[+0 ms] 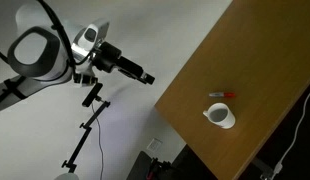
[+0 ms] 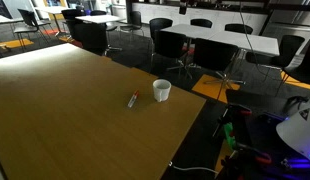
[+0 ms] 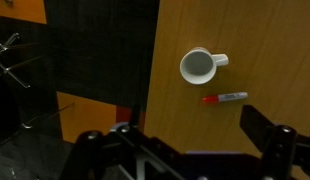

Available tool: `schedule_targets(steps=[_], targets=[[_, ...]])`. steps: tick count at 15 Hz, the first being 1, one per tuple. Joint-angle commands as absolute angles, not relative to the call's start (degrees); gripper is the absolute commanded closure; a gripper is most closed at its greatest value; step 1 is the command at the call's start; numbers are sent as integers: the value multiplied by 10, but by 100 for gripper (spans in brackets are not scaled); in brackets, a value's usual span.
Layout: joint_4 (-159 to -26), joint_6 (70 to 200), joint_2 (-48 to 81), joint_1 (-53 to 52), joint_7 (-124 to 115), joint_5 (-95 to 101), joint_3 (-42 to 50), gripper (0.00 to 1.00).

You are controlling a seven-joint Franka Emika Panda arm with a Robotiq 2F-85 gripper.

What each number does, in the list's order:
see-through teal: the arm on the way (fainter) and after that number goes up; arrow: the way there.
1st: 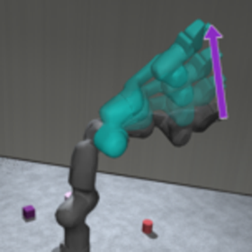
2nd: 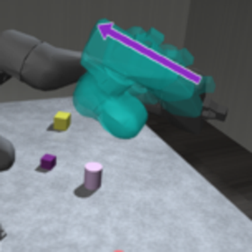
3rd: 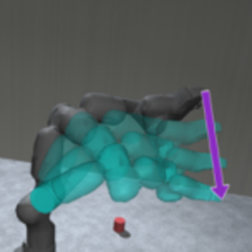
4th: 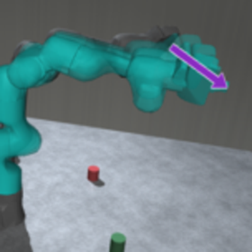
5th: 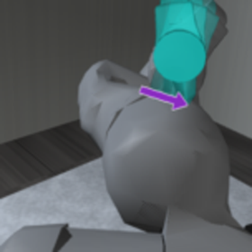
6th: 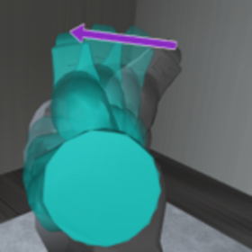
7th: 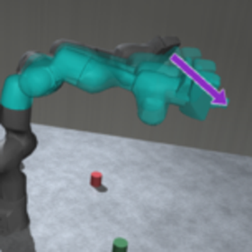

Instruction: Put the marker in the mug

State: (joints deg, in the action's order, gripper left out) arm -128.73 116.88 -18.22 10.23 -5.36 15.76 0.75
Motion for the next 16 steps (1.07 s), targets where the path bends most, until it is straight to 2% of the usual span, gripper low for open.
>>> schedule_targets(steps=[1, 8, 16], targets=[[-1286, 1166, -182, 91, -56, 161, 18, 0], [-1275, 1182, -172, 87, -76, 146, 18, 0], [-1232, 1276, -86, 78, -347, 160, -36, 0]])
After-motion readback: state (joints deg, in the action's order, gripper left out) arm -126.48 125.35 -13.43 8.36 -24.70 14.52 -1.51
